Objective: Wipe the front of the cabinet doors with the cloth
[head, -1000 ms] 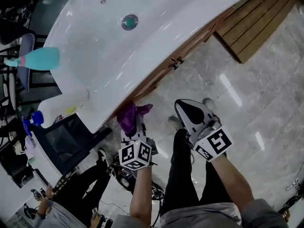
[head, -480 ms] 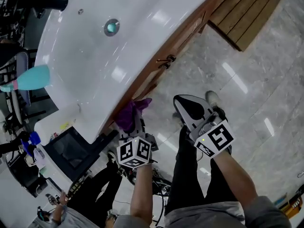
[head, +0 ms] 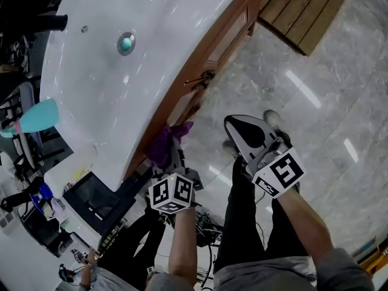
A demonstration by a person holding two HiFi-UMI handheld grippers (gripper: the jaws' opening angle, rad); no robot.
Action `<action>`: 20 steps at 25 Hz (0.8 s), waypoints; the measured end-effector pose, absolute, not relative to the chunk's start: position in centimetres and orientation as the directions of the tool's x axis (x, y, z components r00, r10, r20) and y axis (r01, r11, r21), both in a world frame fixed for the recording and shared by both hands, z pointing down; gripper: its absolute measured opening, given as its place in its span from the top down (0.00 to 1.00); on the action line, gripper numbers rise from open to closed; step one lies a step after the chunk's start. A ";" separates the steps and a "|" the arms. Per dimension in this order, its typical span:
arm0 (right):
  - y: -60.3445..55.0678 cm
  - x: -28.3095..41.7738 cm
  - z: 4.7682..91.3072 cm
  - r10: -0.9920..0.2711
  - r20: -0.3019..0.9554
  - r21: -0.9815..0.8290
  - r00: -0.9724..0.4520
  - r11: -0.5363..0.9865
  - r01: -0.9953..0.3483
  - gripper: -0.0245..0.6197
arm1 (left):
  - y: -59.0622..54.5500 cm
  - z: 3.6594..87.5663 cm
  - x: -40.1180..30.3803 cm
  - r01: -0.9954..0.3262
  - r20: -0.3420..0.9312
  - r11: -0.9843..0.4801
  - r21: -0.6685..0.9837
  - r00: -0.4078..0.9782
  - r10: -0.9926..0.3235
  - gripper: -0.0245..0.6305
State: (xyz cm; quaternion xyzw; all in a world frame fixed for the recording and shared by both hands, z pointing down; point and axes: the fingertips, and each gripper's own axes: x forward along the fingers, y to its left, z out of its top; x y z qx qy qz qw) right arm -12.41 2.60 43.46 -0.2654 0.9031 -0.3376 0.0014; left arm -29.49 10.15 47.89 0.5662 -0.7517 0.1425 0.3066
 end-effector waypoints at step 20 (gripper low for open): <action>-1.2 -8.3 44.2 -0.543 0.197 -0.616 -0.817 0.580 -0.534 0.95 | 4.0 48.0 -25.4 -0.961 0.626 0.234 0.148 -0.092 -0.775 0.84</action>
